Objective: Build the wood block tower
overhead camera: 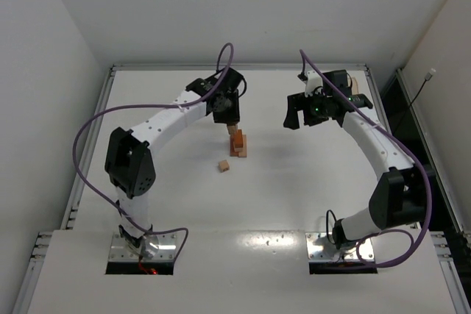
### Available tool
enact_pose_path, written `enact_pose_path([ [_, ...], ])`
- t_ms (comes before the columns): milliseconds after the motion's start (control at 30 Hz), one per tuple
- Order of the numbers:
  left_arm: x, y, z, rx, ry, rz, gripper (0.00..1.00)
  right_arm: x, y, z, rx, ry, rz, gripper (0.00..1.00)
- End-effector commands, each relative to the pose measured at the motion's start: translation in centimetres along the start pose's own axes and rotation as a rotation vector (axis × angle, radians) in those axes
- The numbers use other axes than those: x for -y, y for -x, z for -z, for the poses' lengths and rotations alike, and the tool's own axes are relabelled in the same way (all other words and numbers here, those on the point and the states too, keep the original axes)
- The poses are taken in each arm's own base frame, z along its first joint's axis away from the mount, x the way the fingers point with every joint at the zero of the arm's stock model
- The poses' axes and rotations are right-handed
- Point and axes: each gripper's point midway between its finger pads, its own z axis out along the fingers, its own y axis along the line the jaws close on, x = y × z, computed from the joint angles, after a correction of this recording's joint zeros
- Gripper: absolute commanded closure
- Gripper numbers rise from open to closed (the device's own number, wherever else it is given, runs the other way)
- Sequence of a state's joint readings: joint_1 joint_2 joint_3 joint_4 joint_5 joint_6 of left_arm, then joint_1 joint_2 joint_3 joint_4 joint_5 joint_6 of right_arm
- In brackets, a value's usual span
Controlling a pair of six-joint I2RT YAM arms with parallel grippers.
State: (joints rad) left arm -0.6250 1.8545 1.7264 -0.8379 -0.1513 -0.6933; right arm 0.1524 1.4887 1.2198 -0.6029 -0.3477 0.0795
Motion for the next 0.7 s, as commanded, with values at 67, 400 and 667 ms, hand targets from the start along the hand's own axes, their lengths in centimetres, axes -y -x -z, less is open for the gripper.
enact_pose_path([
  [67, 2.2, 2.4, 1.1, 0.074, -0.041, 0.006, 1.0, 0.2, 2.0, 0.3, 0.056, -0.006, 0.004, 0.2],
  [400, 2.9, 1.5, 0.4, 0.076, -0.023, -0.019, 1.0, 0.2, 1.6, 0.1, 0.047, -0.005, 0.001, 0.2],
  [667, 2.9, 0.2, 0.1, 0.046, -0.023, -0.021, 1.0, 0.2, 1.6, 0.1, 0.047, -0.005, 0.001, 0.2],
])
